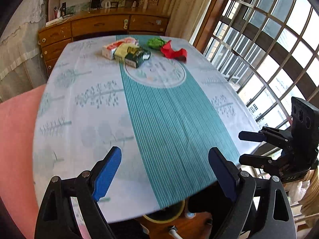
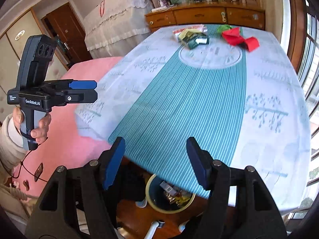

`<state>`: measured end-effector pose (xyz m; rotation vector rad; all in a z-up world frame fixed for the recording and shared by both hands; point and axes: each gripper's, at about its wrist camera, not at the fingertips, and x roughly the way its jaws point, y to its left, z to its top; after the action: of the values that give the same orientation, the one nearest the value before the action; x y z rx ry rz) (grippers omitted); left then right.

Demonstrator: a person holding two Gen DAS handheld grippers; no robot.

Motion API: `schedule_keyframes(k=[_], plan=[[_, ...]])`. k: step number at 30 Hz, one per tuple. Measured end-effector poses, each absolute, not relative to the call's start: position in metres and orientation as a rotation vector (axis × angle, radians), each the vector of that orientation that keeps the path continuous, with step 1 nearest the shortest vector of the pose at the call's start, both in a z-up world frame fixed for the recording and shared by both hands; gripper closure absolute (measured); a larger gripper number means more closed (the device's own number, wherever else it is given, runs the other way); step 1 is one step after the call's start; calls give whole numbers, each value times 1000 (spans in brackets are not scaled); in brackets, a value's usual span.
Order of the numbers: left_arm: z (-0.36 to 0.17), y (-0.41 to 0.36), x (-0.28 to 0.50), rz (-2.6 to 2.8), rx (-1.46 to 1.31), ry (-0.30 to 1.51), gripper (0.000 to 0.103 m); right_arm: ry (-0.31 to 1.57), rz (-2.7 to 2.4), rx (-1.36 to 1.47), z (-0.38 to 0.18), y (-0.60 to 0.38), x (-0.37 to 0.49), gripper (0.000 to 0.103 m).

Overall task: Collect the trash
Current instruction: 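Raise both open tools from the bin back over the table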

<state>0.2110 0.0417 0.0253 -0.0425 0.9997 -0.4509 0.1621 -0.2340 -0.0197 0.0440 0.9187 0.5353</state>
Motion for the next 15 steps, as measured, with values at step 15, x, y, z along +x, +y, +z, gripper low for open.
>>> schedule_keyframes(k=[15], plan=[[54, -38, 472, -373, 107, 901, 13, 953, 155, 371, -34, -347, 454, 29]])
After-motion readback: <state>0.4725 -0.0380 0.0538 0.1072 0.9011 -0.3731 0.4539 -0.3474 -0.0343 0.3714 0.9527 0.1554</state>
